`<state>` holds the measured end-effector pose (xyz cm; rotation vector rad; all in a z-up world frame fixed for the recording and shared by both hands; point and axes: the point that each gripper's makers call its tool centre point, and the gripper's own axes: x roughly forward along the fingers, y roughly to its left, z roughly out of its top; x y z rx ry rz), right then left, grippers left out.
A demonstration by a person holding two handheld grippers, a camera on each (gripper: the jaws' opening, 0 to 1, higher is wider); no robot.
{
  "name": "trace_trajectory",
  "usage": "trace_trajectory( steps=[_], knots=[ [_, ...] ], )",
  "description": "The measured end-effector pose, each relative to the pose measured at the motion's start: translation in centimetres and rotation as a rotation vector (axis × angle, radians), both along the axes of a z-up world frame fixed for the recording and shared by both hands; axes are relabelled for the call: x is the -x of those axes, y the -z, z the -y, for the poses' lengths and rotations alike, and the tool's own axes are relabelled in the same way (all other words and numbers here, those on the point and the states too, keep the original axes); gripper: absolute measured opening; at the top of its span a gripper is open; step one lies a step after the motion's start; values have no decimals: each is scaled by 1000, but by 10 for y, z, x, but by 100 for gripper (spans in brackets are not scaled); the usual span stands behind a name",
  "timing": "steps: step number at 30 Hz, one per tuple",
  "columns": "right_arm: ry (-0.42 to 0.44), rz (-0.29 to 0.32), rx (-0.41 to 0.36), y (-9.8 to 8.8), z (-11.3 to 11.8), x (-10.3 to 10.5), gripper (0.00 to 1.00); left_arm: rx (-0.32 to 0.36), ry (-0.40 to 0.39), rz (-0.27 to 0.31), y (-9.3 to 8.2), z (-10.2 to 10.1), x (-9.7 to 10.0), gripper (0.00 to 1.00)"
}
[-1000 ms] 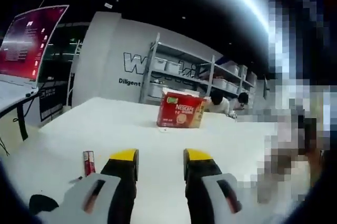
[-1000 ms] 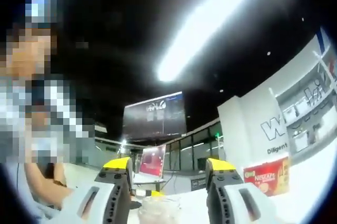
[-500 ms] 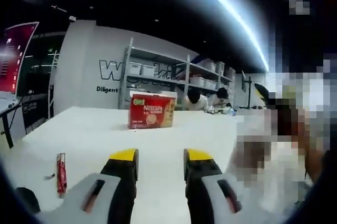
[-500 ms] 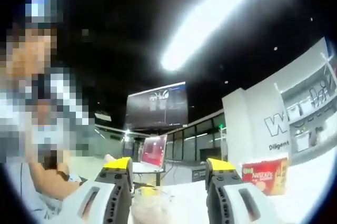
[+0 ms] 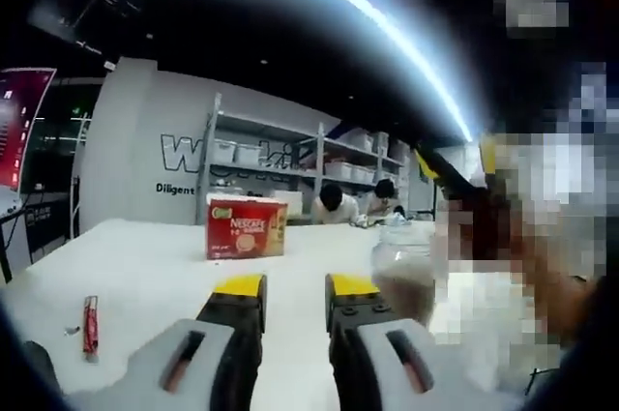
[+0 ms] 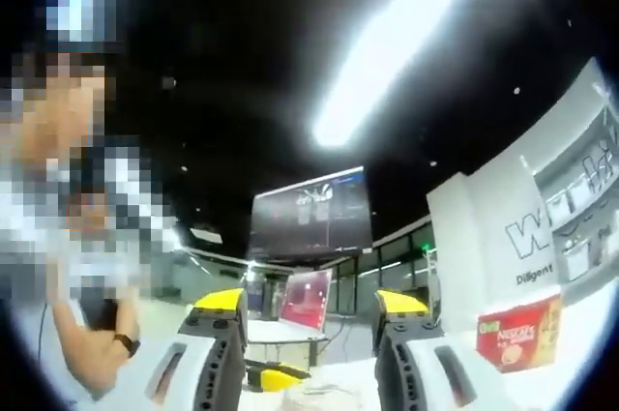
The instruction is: Tear open the coffee pouch, take out the coffee, and pour the coffee from the pouch into the cup
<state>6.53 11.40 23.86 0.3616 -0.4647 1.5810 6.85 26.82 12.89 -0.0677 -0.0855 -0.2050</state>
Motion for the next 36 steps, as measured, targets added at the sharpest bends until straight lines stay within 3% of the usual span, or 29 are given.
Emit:
trace_trajectory(
  steps=[3, 8, 10, 11, 12, 15, 21, 26, 29, 32, 34, 36],
  knots=[
    [27, -21, -33, -2, 7, -3, 53, 3, 34, 63, -18, 5, 4, 25],
    [28, -44, -23, -2, 3, -1, 52, -5, 42, 26, -28, 12, 10, 28],
    [30, -38, -9, -3, -1, 1, 51, -1, 21, 24, -32, 6, 13, 29],
    [30, -33, -10, -4, 0, 3, 49, 68, -11, 39, -39, -1, 16, 29],
    [29, -35, -17, -7, 0, 4, 47, 91, -4, 70, -47, -3, 20, 29],
    [27, -37, -19, -11, -1, 7, 47, 92, 3, 81, -57, -6, 24, 28],
    [0, -49, 26, -14, -9, 1, 51, 24, 138, 23, -70, 20, 22, 31],
    [-5, -35, 9, -29, -9, -3, 52, 2, 209, -3, -87, 39, 15, 33],
    [-9, -26, 3, -38, -8, -7, 55, 2, 344, -53, -99, 64, 12, 33],
    [-21, -18, -10, -46, -6, -11, 56, 4, 363, -30, -120, 72, 5, 33],
    [-20, -25, -9, -51, -4, -17, 56, 17, 324, 39, -140, 72, -2, 36],
    [-19, -30, -22, -55, 0, -21, 56, 45, 335, 51, -146, 77, -3, 38]
  ],
)
